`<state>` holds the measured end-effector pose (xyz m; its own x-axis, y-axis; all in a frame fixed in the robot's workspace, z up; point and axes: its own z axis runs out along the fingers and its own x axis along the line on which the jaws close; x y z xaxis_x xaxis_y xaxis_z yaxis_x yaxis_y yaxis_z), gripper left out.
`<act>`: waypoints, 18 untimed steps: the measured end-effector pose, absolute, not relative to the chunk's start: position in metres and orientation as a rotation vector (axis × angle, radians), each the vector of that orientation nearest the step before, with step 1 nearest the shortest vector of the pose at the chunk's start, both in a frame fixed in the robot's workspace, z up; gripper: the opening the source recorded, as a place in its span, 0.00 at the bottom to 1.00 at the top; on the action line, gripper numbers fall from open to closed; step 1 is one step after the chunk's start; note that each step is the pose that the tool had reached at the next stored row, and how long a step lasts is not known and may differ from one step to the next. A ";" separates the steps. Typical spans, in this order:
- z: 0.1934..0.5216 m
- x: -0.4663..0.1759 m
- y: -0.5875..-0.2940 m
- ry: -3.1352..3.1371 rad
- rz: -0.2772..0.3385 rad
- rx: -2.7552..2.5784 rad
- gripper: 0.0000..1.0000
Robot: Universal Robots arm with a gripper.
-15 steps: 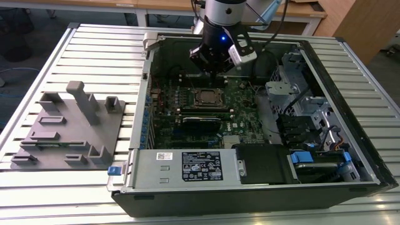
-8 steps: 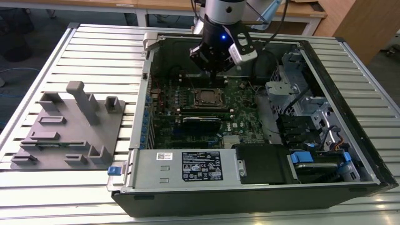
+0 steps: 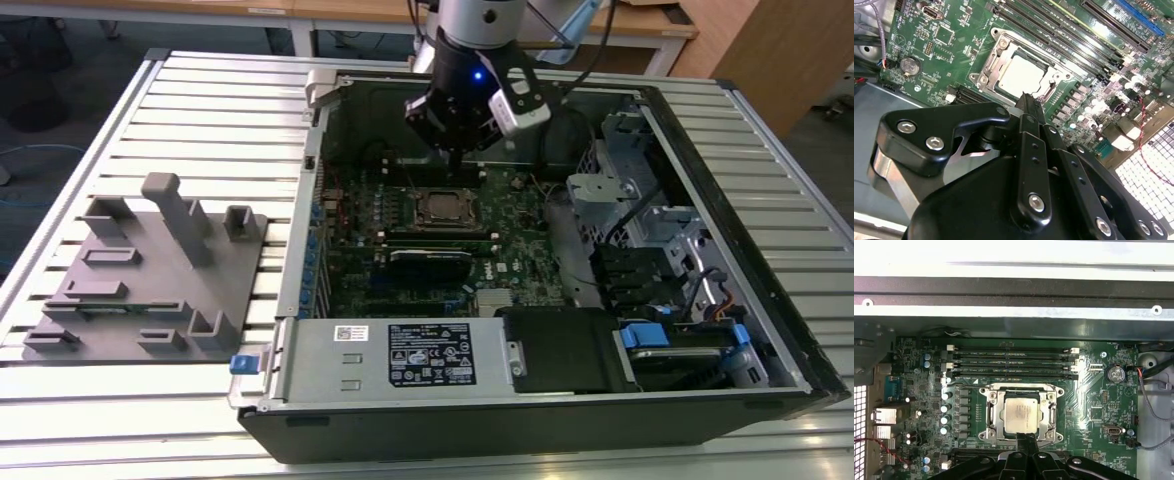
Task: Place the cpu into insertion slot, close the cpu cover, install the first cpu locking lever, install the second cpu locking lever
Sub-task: 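Install the first cpu locking lever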
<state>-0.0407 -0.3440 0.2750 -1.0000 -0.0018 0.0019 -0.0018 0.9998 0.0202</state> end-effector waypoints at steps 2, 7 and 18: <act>0.276 -0.041 -0.344 -3.139 -0.032 0.003 0.10; 0.278 -0.041 -0.344 -3.140 -0.032 0.003 0.10; 0.279 -0.045 -0.344 -3.140 -0.032 0.003 0.10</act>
